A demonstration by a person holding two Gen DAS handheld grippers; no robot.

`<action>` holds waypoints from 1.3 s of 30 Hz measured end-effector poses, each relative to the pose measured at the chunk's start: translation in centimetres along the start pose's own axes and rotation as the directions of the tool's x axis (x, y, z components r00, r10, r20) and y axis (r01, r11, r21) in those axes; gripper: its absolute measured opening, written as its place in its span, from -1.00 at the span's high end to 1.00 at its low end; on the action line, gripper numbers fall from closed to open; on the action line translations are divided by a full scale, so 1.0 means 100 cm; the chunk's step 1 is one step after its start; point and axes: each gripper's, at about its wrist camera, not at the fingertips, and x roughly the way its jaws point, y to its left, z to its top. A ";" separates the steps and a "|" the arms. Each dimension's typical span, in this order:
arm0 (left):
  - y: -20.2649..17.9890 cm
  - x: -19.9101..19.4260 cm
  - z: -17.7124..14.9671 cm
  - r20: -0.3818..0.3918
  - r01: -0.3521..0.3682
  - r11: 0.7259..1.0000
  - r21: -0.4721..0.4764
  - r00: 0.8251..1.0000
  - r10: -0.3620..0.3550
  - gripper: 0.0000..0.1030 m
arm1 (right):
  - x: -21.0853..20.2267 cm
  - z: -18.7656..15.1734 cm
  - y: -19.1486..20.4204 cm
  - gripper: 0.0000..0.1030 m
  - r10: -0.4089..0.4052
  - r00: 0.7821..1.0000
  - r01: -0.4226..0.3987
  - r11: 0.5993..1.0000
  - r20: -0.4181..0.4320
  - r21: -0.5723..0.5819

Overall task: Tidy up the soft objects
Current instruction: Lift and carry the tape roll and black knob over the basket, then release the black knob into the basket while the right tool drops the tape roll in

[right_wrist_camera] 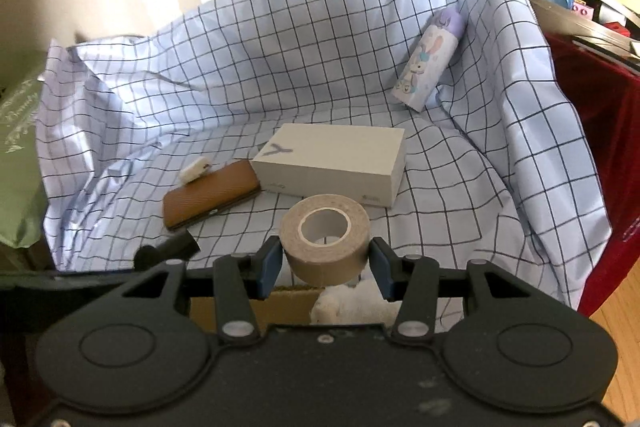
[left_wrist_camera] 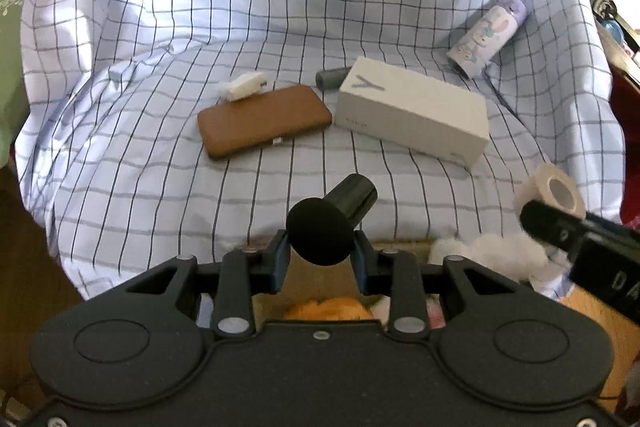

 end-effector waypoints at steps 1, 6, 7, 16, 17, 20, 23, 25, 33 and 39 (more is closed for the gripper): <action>0.000 -0.002 -0.005 -0.005 0.003 1.000 0.000 1.000 -0.003 0.36 | -0.004 -0.003 -0.001 0.08 0.003 1.000 -0.003 1.000 0.002 0.000; 0.000 -0.006 -0.024 -0.034 0.012 1.000 -0.015 0.999 -0.013 0.36 | -0.016 -0.017 -0.002 0.08 0.019 1.000 -0.019 1.000 -0.018 -0.006; 0.000 -0.006 -0.028 -0.042 0.017 1.000 -0.019 0.999 -0.018 0.36 | -0.018 -0.019 -0.002 0.08 0.022 0.999 -0.022 1.000 -0.024 -0.007; -0.009 -0.008 -0.047 -0.070 0.032 1.000 0.000 0.997 -0.031 0.33 | -0.035 -0.034 0.000 0.08 0.045 0.998 -0.046 0.999 -0.041 -0.020; -0.010 -0.009 -0.048 -0.069 0.028 1.000 0.000 0.997 -0.028 0.32 | -0.037 -0.034 0.001 0.07 0.047 0.998 -0.048 0.999 -0.037 -0.022; -0.013 -0.014 -0.052 -0.057 0.012 1.000 0.000 0.998 -0.012 0.05 | -0.046 -0.032 0.003 0.03 0.065 0.998 -0.065 0.998 -0.019 -0.026; -0.016 -0.024 -0.055 -0.026 -0.005 1.000 0.012 1.000 0.006 -0.11 | -0.056 -0.030 0.006 -0.13 0.066 0.998 -0.066 0.998 0.008 -0.023; -0.019 -0.032 -0.057 0.000 -0.015 1.000 0.022 1.000 0.015 -0.17 | -0.065 -0.030 0.007 -0.13 0.064 0.998 -0.063 0.998 0.027 -0.028; -0.021 -0.062 -0.067 0.069 -0.041 0.999 0.014 0.997 0.040 -0.28 | -0.110 -0.032 0.014 -0.19 0.081 0.993 -0.074 0.994 0.092 -0.078; -0.019 -0.076 -0.073 0.099 -0.059 0.998 -0.003 0.993 0.059 -0.31 | -0.132 -0.025 0.027 -0.23 0.072 0.989 -0.056 0.991 0.129 -0.126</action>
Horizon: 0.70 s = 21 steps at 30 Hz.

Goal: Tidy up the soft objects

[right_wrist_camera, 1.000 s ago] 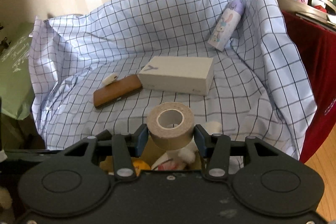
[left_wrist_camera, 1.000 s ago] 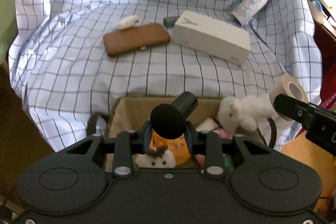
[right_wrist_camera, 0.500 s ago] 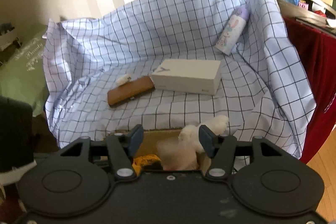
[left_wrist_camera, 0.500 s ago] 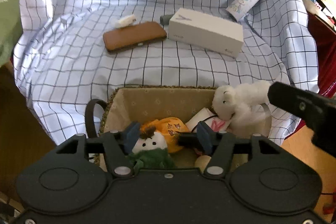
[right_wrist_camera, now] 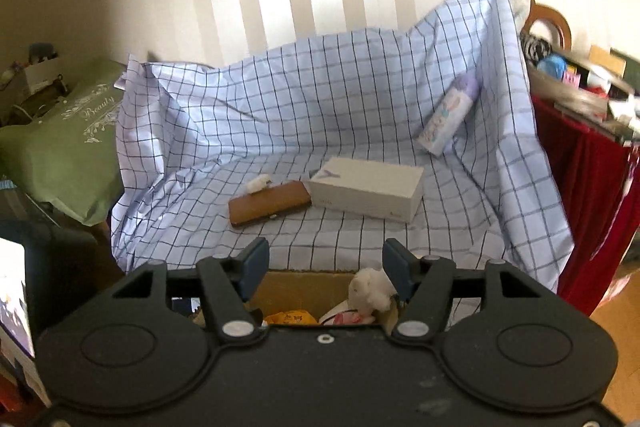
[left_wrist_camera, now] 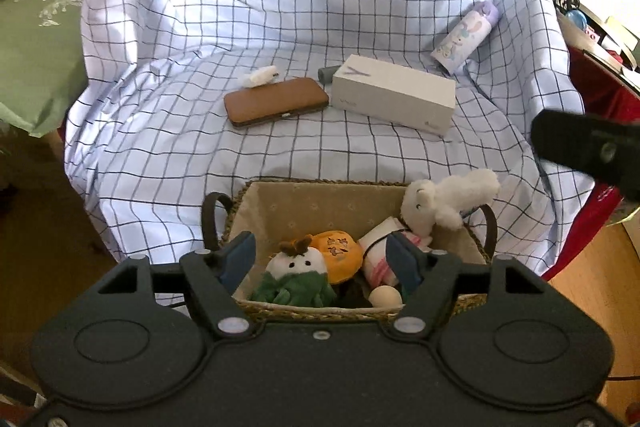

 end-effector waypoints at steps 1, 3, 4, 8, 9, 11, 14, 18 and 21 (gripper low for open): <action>0.001 -0.002 0.000 0.006 -0.002 1.000 -0.003 1.000 0.002 -0.31 | -0.002 0.002 0.001 -0.24 -0.007 1.000 0.007 1.000 0.005 -0.005; 0.004 -0.004 0.000 0.016 -0.006 1.000 -0.011 1.000 0.006 -0.31 | -0.005 0.004 0.003 -0.24 -0.021 1.000 0.021 1.000 0.006 -0.008; 0.005 -0.005 0.000 0.020 -0.009 1.000 -0.015 1.000 0.009 -0.31 | -0.007 0.004 0.003 -0.24 -0.025 1.000 0.025 1.000 0.005 -0.008; 0.009 -0.011 -0.005 0.046 -0.029 0.999 -0.022 0.999 0.030 -0.32 | -0.009 0.004 0.006 -0.25 -0.039 0.999 0.039 0.999 0.001 -0.022; 0.010 -0.012 -0.006 0.049 -0.032 0.999 -0.023 0.998 0.033 -0.34 | -0.009 0.004 0.008 -0.25 -0.042 0.999 0.042 0.999 0.000 -0.027; 0.013 -0.012 -0.009 0.050 -0.034 0.999 -0.030 0.998 0.035 -0.45 | -0.009 0.003 0.012 -0.25 -0.047 0.999 0.047 0.998 -0.001 -0.037; 0.016 -0.012 -0.012 0.048 -0.040 0.999 -0.033 0.998 0.041 -0.48 | -0.009 0.001 0.016 -0.27 -0.052 0.999 0.052 0.997 0.000 -0.049; 0.019 -0.013 -0.013 0.054 -0.053 0.998 -0.036 0.997 0.055 -0.48 | -0.007 -0.002 0.019 -0.30 -0.063 0.998 0.064 0.996 0.003 -0.059; 0.020 -0.012 -0.015 0.050 -0.061 0.998 -0.030 0.997 0.063 -0.48 | -0.004 -0.002 0.018 -0.33 -0.067 0.998 0.067 0.996 0.001 -0.054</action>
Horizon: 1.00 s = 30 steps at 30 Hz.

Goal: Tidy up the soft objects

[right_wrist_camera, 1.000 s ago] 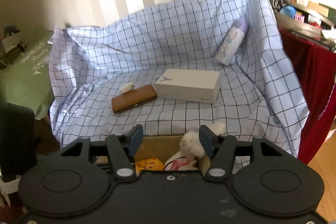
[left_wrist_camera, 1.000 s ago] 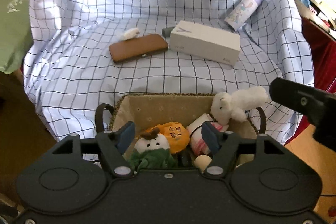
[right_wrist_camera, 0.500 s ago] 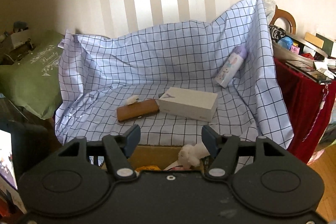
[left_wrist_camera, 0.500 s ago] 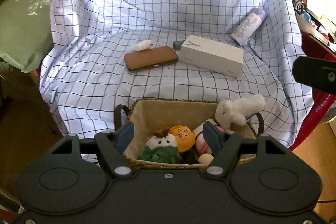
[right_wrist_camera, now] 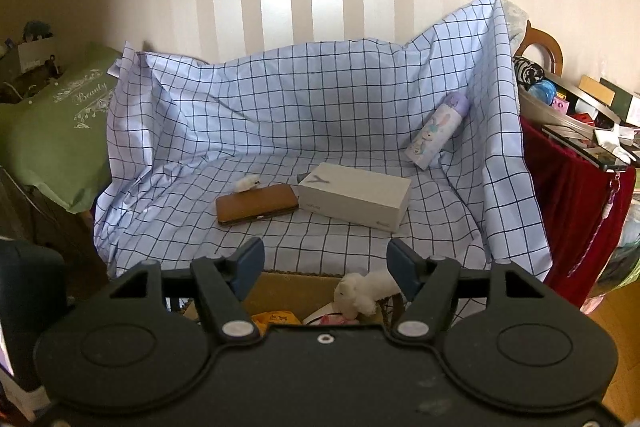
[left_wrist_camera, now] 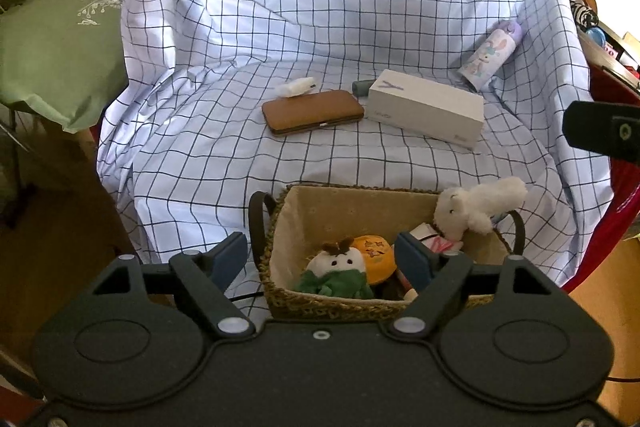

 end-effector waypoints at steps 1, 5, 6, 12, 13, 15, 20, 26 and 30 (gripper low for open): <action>0.000 0.000 -0.001 -0.002 -0.004 1.000 0.004 1.000 0.004 -0.48 | 0.001 0.000 -0.001 -0.35 -0.001 1.000 0.001 1.000 -0.001 0.005; -0.002 0.002 -0.002 -0.012 -0.013 1.000 0.016 1.000 0.013 -0.49 | 0.005 -0.003 -0.008 -0.39 -0.019 1.000 0.019 1.000 0.000 0.022; -0.002 0.003 -0.002 -0.013 -0.016 1.000 0.020 1.000 0.016 -0.49 | 0.006 -0.003 -0.010 -0.42 -0.024 1.000 0.024 0.999 0.001 0.027; -0.002 0.005 -0.005 -0.017 -0.021 0.999 0.036 1.000 0.021 -0.51 | 0.022 -0.012 -0.027 -0.50 -0.063 0.998 0.064 0.995 -0.020 0.077; -0.002 0.006 -0.005 -0.019 -0.020 0.999 0.033 1.000 0.021 -0.51 | 0.026 -0.013 -0.029 -0.50 -0.071 0.997 0.073 0.994 -0.026 0.080; 0.000 0.008 -0.004 -0.020 -0.019 0.999 0.029 1.000 0.019 -0.51 | 0.034 -0.018 -0.032 -0.50 -0.089 0.995 0.092 0.992 -0.036 0.083; 0.002 0.016 0.000 -0.016 -0.036 0.999 0.031 0.999 0.037 -0.52 | 0.049 -0.029 -0.037 -0.71 -0.121 0.992 0.124 0.988 -0.034 0.096; 0.006 0.032 0.005 -0.048 -0.050 0.998 0.038 0.998 0.052 -0.52 | 0.074 -0.037 -0.037 -0.81 -0.129 0.989 0.135 0.987 -0.066 0.089; 0.012 0.043 0.012 -0.066 -0.059 0.998 0.024 0.996 0.061 -0.52 | 0.092 -0.037 -0.033 -0.81 -0.111 0.989 0.118 0.991 -0.098 0.066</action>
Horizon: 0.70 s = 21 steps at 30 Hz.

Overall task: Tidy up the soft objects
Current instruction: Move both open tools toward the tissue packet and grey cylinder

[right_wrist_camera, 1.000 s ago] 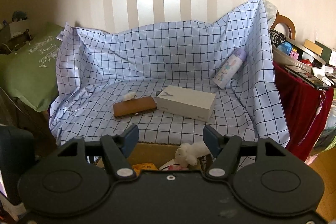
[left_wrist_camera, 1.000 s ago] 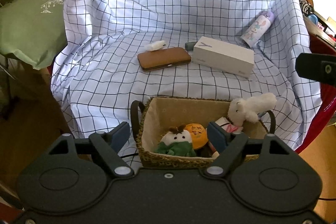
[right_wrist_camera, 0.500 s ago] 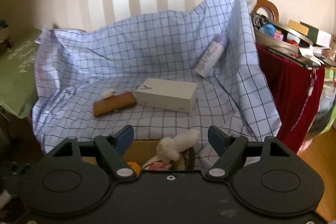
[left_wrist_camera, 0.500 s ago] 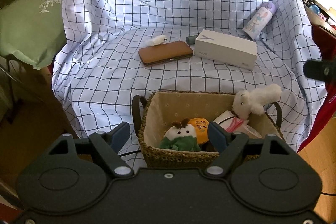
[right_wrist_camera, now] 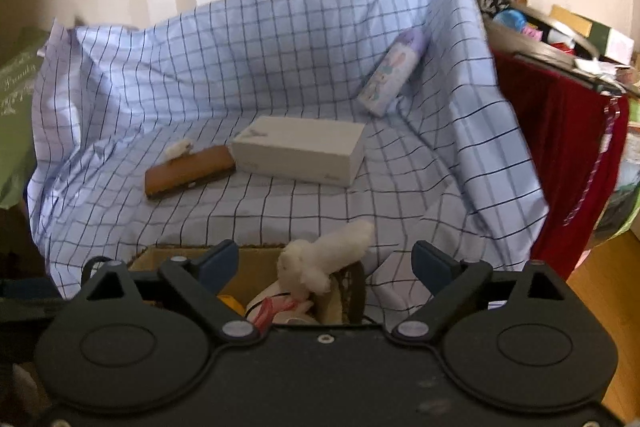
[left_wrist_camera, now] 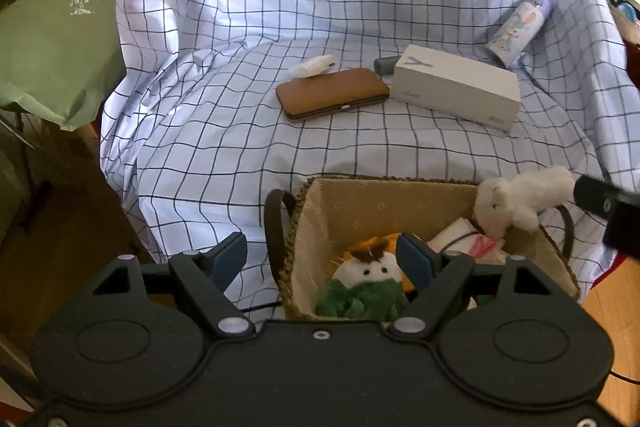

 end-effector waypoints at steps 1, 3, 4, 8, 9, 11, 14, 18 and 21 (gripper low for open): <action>0.002 0.002 0.003 -0.002 -0.003 1.000 -0.004 1.000 0.003 -0.52 | 0.003 0.001 0.002 -0.81 0.006 1.000 -0.006 1.000 -0.002 -0.011; 0.005 0.007 0.008 -0.008 -0.009 1.000 -0.013 1.000 0.009 -0.52 | 0.009 0.003 0.006 -0.81 0.028 1.000 -0.028 0.999 -0.006 -0.032; 0.006 0.010 0.010 -0.011 -0.010 1.000 -0.016 1.000 0.010 -0.52 | 0.013 0.004 0.008 -0.81 0.039 0.999 -0.040 0.998 -0.011 -0.041; 0.010 0.024 0.022 -0.031 -0.012 1.000 -0.020 0.999 0.011 -0.52 | 0.027 0.013 0.016 -0.81 0.080 0.996 -0.082 0.994 -0.035 -0.065; 0.011 0.027 0.025 -0.034 -0.010 1.000 -0.020 0.999 0.009 -0.52 | 0.031 0.016 0.017 -0.81 0.087 0.995 -0.090 0.994 -0.041 -0.068; 0.013 0.033 0.032 -0.038 -0.010 1.000 -0.020 0.999 0.009 -0.52 | 0.039 0.022 0.019 -0.81 0.100 0.994 -0.104 0.992 -0.054 -0.076; 0.014 0.043 0.042 -0.041 -0.016 1.000 -0.019 0.999 0.016 -0.52 | 0.049 0.028 0.017 -0.81 0.098 0.993 -0.103 0.991 -0.064 -0.081; 0.016 0.056 0.051 -0.049 -0.016 1.000 -0.011 0.999 0.016 -0.52 | 0.061 0.035 0.006 -0.81 0.076 0.994 -0.081 0.995 -0.080 -0.055; 0.016 0.069 0.057 -0.065 -0.018 1.000 -0.004 0.998 0.017 -0.52 | 0.073 0.042 -0.004 -0.81 0.047 0.995 -0.050 0.998 -0.091 -0.032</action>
